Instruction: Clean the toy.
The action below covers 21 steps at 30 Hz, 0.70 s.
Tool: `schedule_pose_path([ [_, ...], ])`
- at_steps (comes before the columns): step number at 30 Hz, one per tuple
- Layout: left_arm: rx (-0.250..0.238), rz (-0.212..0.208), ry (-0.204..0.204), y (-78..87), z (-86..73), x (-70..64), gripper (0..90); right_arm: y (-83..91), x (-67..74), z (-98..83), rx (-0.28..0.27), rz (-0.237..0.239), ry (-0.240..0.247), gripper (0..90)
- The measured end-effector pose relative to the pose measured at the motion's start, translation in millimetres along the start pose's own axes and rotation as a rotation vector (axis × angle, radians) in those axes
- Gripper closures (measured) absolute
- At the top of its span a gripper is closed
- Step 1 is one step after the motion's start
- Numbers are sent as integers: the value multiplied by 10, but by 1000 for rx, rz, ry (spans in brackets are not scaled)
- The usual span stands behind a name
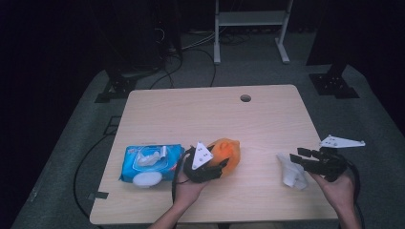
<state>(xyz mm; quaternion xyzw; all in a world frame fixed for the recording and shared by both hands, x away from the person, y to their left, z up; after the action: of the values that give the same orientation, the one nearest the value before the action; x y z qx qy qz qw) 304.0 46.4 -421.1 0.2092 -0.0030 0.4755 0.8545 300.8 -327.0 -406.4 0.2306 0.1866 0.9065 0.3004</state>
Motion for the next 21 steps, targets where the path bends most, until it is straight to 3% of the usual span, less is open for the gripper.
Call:
schedule_pose_path([
  [2,17,-21,1,-56,-26,-62,371,-16,69,48,-37,70,2,486],
  [7,12,-54,-39,-11,-41,-218,309,-169,329,164,-52,211,76,473],
  [12,7,-188,-9,58,-29,-336,283,-347,545,265,-52,325,118,467],
  [16,13,-251,9,103,-45,-365,276,-522,605,272,-28,362,131,451],
  [21,24,-333,52,185,-91,-344,252,-888,706,242,75,401,172,422],
])
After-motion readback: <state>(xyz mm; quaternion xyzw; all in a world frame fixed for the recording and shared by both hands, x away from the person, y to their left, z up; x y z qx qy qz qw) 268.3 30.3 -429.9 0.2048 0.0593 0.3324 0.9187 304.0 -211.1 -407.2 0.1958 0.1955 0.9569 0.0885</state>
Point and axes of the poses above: each handheld gripper's, and its own axes: y roughly backward along the jaws, z roughly out of its top, x roughly to its left, the point moved 1 cm from there along -y, roughly forward along the jaws, and after that the axes turned 15 degrees about z, right-handed, at the moved point
